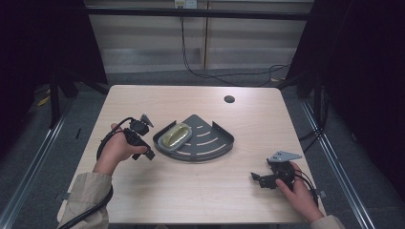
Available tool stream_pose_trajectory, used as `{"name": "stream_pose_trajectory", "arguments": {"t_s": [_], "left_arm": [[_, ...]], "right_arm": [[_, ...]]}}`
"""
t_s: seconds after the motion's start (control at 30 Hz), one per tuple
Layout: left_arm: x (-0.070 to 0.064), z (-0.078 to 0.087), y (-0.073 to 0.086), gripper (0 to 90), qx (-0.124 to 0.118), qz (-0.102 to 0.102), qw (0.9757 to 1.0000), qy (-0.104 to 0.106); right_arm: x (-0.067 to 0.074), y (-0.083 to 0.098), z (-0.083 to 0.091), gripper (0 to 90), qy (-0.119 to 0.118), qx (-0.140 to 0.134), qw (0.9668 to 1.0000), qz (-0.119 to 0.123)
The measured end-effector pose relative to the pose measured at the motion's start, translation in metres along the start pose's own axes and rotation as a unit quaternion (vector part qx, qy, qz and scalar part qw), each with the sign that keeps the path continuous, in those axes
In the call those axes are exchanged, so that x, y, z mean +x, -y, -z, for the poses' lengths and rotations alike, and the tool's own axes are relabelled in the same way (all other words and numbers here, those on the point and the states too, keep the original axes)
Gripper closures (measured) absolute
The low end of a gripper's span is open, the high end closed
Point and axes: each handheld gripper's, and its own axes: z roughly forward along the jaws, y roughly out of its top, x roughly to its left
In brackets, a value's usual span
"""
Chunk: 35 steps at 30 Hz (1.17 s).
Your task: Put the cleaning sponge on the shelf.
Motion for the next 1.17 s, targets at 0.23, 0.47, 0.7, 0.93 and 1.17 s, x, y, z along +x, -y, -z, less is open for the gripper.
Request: {"name": "stream_pose_trajectory", "arguments": {"t_s": [0.23, 0.47, 0.7, 0.93, 1.17], "left_arm": [[0.007, 0.000, 0.014, 24.8, -0.014, 0.011, 0.9998, 0.006], [0.017, -0.001, 0.029, 24.8, -0.024, 0.025, 0.9993, 0.014], [0.023, -0.004, 0.045, 24.8, -0.041, 0.039, 0.9983, 0.015], [0.026, -0.009, 0.063, 24.8, -0.057, 0.054, 0.9967, 0.020], [0.029, -0.015, 0.074, 25.1, -0.064, 0.064, 0.9956, 0.023]], "right_arm": [[0.000, 0.000, 0.000, 10.6, 0.000, 0.000, 1.0000, 0.000], [0.000, 0.000, 0.000, 10.6, 0.000, -0.001, 1.0000, 0.001], [0.000, 0.000, 0.000, 10.6, 0.000, -0.001, 1.0000, 0.001], [0.000, 0.000, 0.000, 10.6, 0.000, -0.001, 1.0000, 0.000], [0.000, 0.000, 0.000, 10.6, 0.000, -0.001, 1.0000, 0.000]]}}
